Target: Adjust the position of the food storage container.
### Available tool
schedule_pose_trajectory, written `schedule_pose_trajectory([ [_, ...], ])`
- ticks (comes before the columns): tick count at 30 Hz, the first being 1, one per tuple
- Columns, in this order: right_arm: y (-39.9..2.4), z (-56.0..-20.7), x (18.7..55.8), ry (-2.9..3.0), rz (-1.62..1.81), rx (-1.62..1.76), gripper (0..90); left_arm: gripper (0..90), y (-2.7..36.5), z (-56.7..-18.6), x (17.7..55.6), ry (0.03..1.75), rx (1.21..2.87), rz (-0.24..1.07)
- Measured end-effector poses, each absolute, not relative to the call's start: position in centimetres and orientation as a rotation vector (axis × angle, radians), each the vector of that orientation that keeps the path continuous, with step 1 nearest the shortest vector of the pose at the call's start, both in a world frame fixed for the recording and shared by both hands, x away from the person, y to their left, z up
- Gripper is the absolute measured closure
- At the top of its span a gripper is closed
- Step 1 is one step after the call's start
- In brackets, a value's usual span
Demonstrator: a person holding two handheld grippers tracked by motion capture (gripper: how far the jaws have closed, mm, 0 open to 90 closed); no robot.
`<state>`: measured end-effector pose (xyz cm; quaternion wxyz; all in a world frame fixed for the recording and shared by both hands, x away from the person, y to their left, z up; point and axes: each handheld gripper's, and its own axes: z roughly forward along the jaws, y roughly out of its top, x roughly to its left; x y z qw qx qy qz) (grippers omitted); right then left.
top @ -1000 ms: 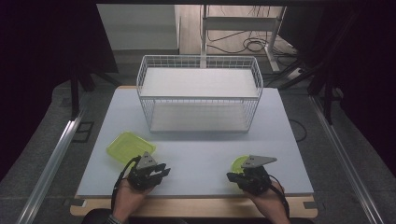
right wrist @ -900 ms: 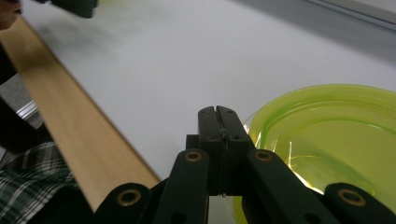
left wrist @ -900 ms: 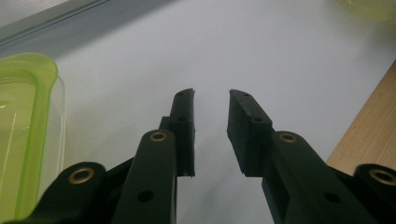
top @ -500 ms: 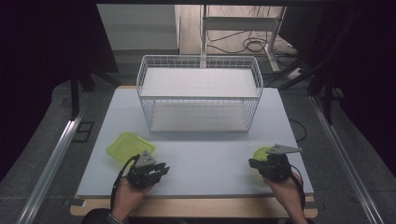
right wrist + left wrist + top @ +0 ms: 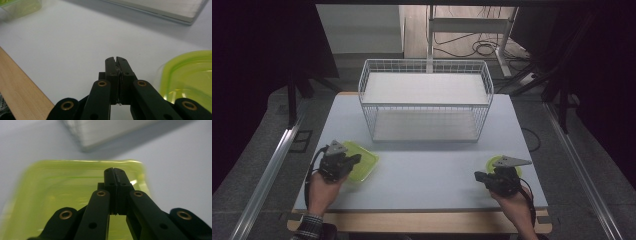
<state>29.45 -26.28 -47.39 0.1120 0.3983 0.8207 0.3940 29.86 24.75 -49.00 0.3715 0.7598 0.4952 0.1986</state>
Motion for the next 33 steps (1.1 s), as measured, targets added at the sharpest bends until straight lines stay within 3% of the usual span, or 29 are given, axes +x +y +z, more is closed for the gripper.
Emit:
schedule_pose_trajectory([
  [8, -25.1, -48.0, 29.0, 2.457, 1.142, 1.152, 87.5, 90.0, 30.0, -49.6, 30.7, 1.442, 1.850, 0.630],
  [15, -24.4, -48.5, 28.9, 2.485, 1.122, 1.135, 87.6, 90.0, 31.9, -51.1, 31.7, 1.528, 1.821, 0.646],
  [25, -24.1, -48.8, 28.9, 2.500, 1.114, 1.135, 87.6, 90.0, 31.0, -52.2, 32.2, 1.512, 1.852, 0.569],
  [33, -24.0, -48.9, 28.8, 2.508, 1.112, 1.135, 87.6, 90.0, 28.0, -52.2, 31.7, 1.442, 1.888, 0.501],
])
